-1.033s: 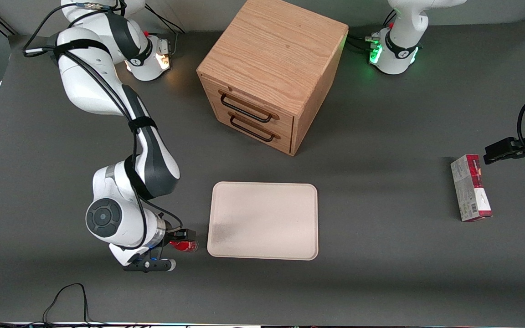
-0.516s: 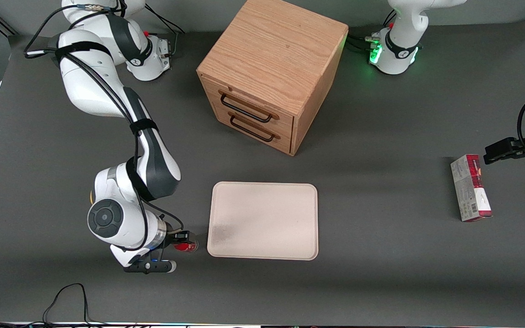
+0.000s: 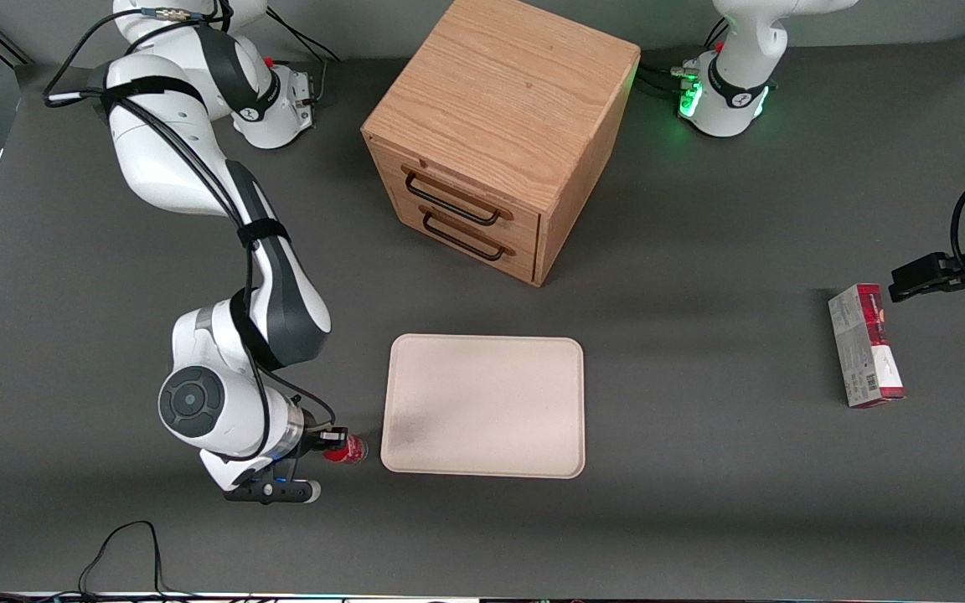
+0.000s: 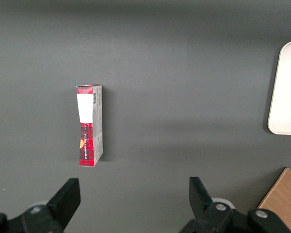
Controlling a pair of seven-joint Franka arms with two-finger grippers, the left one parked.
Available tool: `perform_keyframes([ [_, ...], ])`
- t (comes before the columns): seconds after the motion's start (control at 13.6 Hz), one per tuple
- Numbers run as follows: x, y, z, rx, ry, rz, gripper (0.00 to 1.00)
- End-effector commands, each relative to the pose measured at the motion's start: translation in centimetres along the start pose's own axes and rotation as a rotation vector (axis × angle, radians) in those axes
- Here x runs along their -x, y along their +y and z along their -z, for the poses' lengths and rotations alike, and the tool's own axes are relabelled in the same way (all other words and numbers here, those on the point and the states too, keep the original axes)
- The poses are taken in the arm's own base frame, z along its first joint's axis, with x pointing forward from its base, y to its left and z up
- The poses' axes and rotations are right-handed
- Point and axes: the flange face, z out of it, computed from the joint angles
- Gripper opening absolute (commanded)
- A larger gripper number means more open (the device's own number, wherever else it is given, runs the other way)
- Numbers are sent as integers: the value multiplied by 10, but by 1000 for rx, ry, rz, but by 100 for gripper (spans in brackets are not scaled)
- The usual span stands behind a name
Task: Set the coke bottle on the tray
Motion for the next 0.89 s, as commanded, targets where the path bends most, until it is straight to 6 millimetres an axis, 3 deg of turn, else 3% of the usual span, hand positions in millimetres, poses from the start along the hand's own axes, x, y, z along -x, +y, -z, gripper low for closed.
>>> perform_keyframes([
  [0.0,6,2,19,20,-44,-28,0],
  [0.3,23,29,113,32,-97,-39,0],
  [0.52,45,38,189,28,-81,-41,0],
  [0.81,97,53,231,36,-129,-33,0],
])
